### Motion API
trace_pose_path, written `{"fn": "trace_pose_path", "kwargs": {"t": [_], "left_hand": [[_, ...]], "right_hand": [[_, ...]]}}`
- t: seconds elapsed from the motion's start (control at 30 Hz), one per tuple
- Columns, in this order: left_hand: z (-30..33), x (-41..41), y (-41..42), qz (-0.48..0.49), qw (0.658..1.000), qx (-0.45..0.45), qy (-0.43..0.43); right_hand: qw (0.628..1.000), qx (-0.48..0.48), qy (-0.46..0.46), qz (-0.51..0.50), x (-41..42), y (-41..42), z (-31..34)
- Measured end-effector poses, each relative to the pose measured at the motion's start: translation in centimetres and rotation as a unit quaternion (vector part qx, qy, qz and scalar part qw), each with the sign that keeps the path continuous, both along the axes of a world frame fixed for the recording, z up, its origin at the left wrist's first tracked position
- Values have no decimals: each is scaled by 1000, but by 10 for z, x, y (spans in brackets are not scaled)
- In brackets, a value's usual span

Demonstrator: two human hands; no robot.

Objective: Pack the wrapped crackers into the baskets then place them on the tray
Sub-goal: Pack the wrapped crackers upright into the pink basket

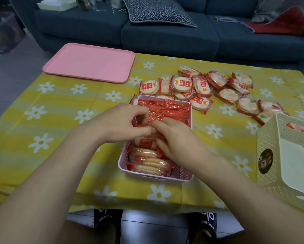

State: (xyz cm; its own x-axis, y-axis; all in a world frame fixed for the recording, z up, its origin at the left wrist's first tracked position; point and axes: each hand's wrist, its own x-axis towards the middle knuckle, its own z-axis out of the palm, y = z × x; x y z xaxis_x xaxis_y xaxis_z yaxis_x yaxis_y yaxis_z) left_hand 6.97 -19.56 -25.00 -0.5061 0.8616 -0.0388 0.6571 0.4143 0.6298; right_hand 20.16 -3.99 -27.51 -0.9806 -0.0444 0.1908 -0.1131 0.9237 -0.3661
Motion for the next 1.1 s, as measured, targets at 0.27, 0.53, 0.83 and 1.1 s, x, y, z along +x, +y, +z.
{"fn": "trace_pose_path", "kwargs": {"t": [0.27,0.53,0.83,1.1], "left_hand": [[-4,-6,-2,-29,995,-74,61],[-20,7,17,-103,980,-112,128],[-25,5,22,-99,972,-153,147],[-24,4,21,-84,979,-128,137]], "right_hand": [[998,-9,-46,-38,16,10,7],[991,86,-104,-12,17,22,7],[982,163,-80,-50,15,18,1],[956,263,-60,-115,15,4,-10]]}}
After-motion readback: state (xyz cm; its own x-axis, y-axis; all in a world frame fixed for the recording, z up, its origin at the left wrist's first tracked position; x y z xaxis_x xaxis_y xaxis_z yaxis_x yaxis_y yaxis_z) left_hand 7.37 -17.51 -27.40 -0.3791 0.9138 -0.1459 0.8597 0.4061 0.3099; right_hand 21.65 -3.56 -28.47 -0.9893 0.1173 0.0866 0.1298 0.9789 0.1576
